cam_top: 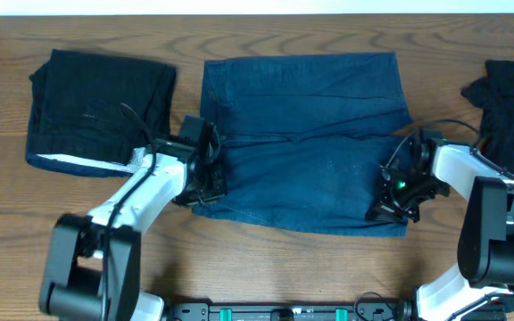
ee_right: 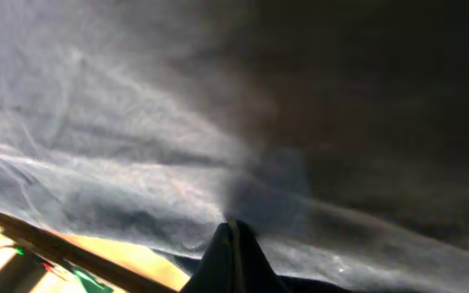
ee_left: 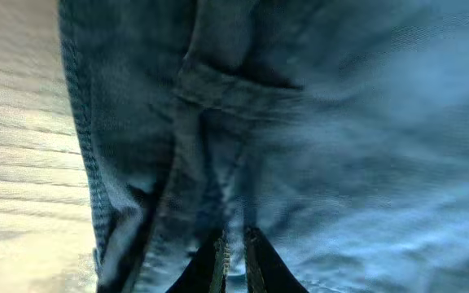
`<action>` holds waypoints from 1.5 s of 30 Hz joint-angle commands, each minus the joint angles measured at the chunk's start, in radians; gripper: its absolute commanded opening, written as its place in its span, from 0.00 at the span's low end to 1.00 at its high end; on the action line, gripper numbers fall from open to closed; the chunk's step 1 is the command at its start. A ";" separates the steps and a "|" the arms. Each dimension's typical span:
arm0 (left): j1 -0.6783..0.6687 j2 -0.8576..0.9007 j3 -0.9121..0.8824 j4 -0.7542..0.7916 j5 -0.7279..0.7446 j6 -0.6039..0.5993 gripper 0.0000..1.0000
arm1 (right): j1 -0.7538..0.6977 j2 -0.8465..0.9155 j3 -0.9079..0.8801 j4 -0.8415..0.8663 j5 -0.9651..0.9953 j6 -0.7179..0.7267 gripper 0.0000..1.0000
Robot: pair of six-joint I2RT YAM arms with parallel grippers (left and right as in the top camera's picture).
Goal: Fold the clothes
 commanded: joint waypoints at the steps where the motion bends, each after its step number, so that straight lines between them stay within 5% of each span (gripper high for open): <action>1: -0.001 0.058 -0.017 0.001 0.005 -0.010 0.11 | -0.047 0.009 -0.037 0.058 0.144 0.055 0.01; 12: 0.000 0.155 -0.018 0.015 0.006 -0.013 0.09 | -0.103 0.035 -0.026 0.117 0.318 0.134 0.01; 21: -0.002 0.132 -0.018 -0.004 0.024 -0.014 0.06 | -0.173 0.035 0.097 -0.019 0.330 0.134 0.01; 34: -0.002 -0.086 0.217 -0.033 0.064 0.007 0.06 | -0.133 0.035 0.464 -0.164 0.048 0.000 0.01; 45: -0.002 0.049 0.311 0.141 -0.045 0.047 0.06 | 0.037 0.068 0.523 0.076 0.258 0.001 0.01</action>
